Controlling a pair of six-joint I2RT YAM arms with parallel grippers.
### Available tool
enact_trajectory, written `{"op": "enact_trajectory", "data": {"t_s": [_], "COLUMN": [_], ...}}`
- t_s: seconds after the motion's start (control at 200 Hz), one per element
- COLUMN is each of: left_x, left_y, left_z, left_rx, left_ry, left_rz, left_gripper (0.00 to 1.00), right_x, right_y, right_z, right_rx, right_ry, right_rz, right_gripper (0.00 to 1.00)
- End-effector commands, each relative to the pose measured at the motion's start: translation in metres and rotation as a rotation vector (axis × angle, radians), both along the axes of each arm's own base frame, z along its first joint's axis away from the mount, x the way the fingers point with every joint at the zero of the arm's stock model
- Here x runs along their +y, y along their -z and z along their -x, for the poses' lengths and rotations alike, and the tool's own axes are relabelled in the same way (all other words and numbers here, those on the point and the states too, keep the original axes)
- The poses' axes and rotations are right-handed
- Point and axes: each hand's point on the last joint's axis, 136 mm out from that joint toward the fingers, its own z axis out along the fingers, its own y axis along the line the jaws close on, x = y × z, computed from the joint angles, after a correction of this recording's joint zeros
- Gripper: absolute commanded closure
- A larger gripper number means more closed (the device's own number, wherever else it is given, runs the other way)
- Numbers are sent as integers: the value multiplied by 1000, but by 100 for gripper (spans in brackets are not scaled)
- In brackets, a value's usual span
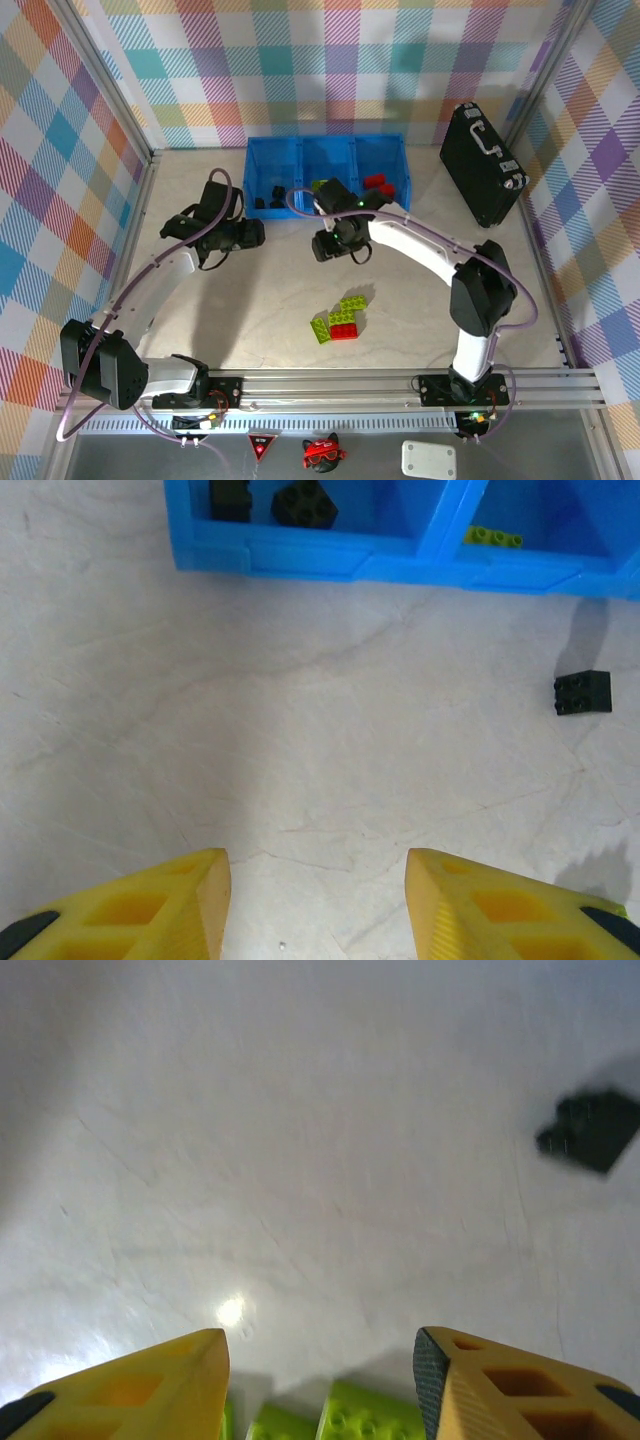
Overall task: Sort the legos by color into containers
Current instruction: Pick up the lego from the bottom-center of the table.
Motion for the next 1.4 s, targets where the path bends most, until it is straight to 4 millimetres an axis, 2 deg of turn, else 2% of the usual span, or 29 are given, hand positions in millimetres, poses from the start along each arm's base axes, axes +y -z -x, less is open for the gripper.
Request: {"op": "enact_trajectory", "data": {"t_s": [0.0, 0.215, 0.415, 0.52, 0.765, 1.4], "left_x": [-9, -21, -24, -22, -25, -25], "left_y": [15, 25, 27, 29, 31, 27], "left_z": [13, 20, 20, 20, 24, 25], "left_rx": [80, 109, 93, 90, 90, 78], "left_ry": [-7, 11, 1, -4, -3, -7], "left_rz": [32, 42, 57, 51, 56, 19], "left_gripper": [50, 50, 50, 49, 49, 49], "right_x": [-18, -37, -42, -39, -50, -50], "right_y": [5, 28, 46, 55, 77, 113], "right_z": [28, 56, 69, 71, 76, 78], "right_rx": [78, 155, 193, 202, 218, 255], "right_ry": [52, 135, 255, 293, 336, 315], "right_rz": [19, 84, 146, 141, 201, 254], "right_gripper": [47, 45, 39, 35, 28, 31]}}
